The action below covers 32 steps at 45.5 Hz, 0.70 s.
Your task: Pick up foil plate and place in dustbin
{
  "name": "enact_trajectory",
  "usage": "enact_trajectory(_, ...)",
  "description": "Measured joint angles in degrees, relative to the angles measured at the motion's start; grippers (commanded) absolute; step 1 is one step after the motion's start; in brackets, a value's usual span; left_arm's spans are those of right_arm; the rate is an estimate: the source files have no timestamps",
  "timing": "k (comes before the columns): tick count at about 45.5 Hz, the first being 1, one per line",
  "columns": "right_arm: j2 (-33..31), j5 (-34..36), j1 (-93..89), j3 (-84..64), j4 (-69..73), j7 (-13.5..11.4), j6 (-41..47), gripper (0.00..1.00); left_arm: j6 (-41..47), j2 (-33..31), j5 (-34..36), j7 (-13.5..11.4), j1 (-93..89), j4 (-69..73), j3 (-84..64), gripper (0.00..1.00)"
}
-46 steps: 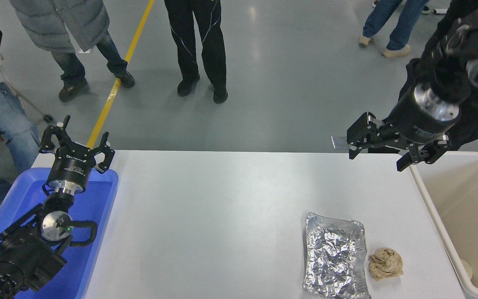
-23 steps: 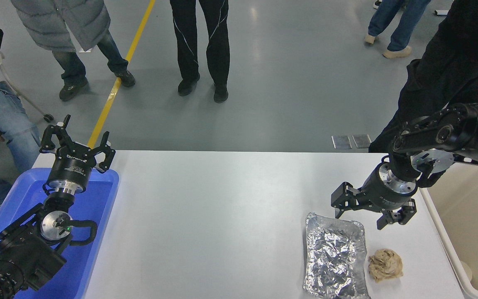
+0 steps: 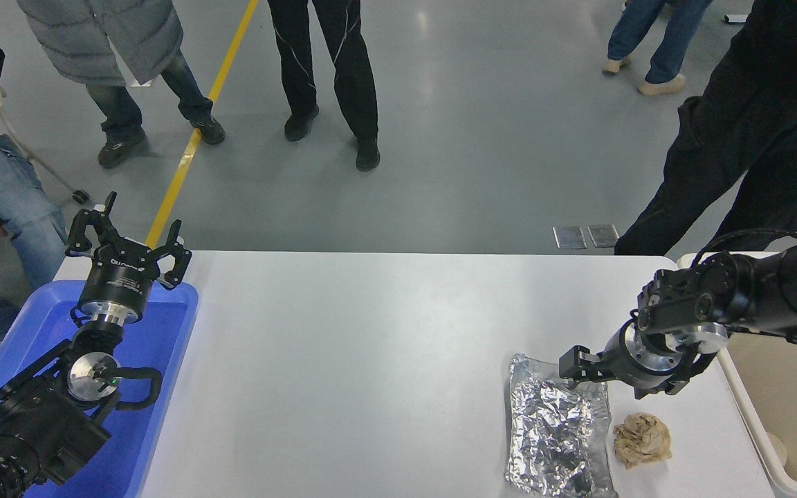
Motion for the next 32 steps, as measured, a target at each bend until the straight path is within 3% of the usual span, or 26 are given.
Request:
enact_trajectory(14, 1.01, -0.58, -4.91, 1.4, -5.35, -0.04, -1.12, 0.92, 0.0, 0.0, -0.01, 0.0, 0.0, 0.0, 0.0, 0.98)
enact_trajectory(21, 1.25, -0.7, -6.64, 1.72, -7.24, -0.04, -1.32, 0.82, 0.0, -0.02, -0.01, 0.0, 0.0, 0.0, 0.0, 0.98)
enact_trajectory(32, 1.37, -0.74, -7.91, 1.76, -8.16, -0.08, -1.38, 0.49, 0.0, -0.02, -0.01, 0.0, 0.0, 0.03, 0.0, 0.98)
